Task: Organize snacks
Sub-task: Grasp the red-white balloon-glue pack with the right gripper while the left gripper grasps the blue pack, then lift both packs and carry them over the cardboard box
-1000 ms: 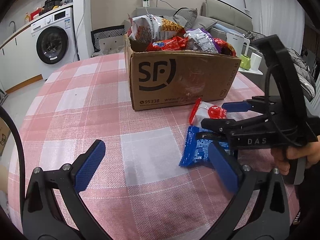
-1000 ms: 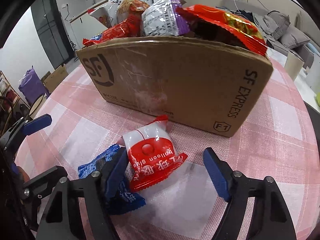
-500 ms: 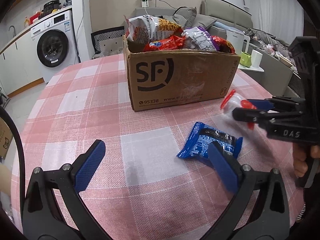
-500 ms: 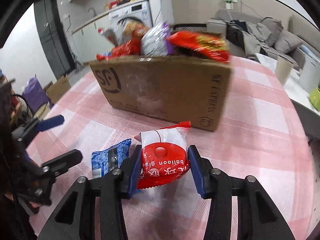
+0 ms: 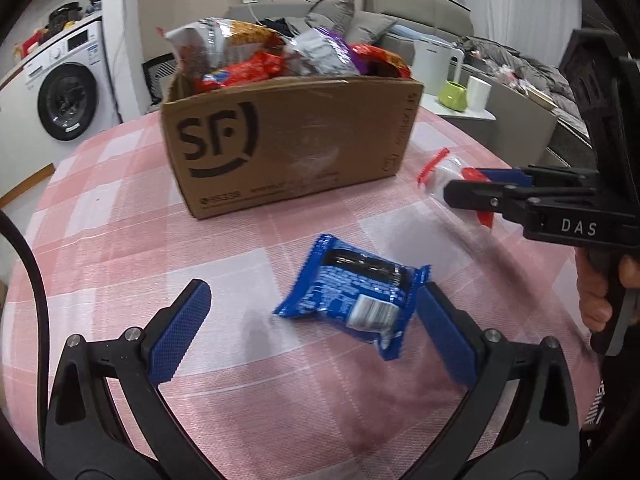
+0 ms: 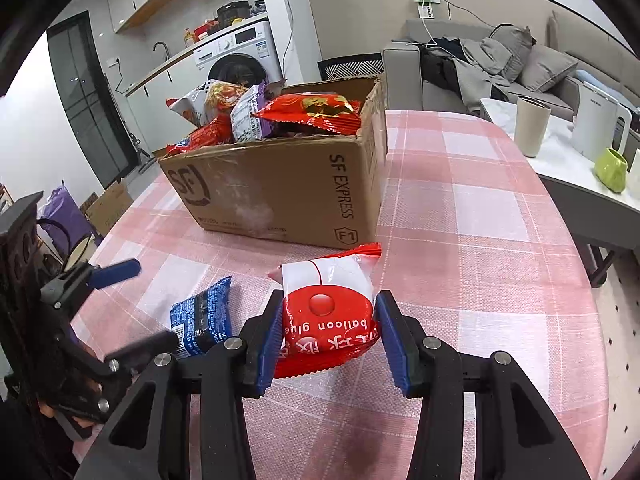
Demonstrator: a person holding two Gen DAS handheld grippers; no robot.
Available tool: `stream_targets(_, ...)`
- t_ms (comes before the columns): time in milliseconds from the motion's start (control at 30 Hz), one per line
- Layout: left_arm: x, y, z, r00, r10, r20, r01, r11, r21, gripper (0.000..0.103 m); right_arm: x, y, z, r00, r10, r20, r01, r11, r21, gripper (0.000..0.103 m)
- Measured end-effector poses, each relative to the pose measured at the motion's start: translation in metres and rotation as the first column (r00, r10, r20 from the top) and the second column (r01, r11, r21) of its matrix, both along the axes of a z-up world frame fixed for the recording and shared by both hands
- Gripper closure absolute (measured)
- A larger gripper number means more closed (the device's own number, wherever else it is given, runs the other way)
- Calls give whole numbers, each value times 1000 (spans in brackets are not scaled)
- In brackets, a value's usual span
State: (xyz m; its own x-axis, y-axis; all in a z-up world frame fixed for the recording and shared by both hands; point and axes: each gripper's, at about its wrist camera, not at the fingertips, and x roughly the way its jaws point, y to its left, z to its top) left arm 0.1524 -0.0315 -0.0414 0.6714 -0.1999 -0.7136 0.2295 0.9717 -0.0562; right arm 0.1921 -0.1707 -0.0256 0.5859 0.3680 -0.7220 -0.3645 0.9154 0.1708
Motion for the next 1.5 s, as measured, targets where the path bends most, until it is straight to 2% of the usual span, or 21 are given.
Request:
stream_targets(233,12,-19,-12,996,-58,-64,61,997,39,1,2,1,-2,1000,2,-11,-2,1000,3,57)
stream_targets(267,13,-21,-13,995,-67,-72,70,997,37,4,2,1,-2,1000,2,-11,-2,1000,3,57)
stream_targets(333,15,-23,-15,993,-88,-83,90,996,26,16,3,2,-3,1000,5,-14,-5,1000,2,57)
stream_targets(400,18,-26,-18,989,-111,-103,113,994,14,35,3,2,-4,1000,6,-15,-6,1000,1,57)
stream_targets(433,19,-28,-19,987,-114,-112,116,993,15,37,4,2,-5,1000,6,-16,-6,1000,1,57)
stream_targets(500,18,-29,-19,987,-126,-103,128,992,7,53,4,3,-5,1000,7,-16,-7,1000,1,57)
stream_targets(600,16,-29,-19,986,-137,-97,137,991,-7,58,3,5,-5,1000,11,-14,-11,1000,2,57)
stream_targets(967,9,-13,-6,993,-107,-42,105,993,-46,60,0,9,-3,1000,27,1,-27,1000,8,57)
stream_targets(1500,7,31,56,995,25,96,-18,997,-76,60,-10,6,30,996,21,87,-27,998,65,57)
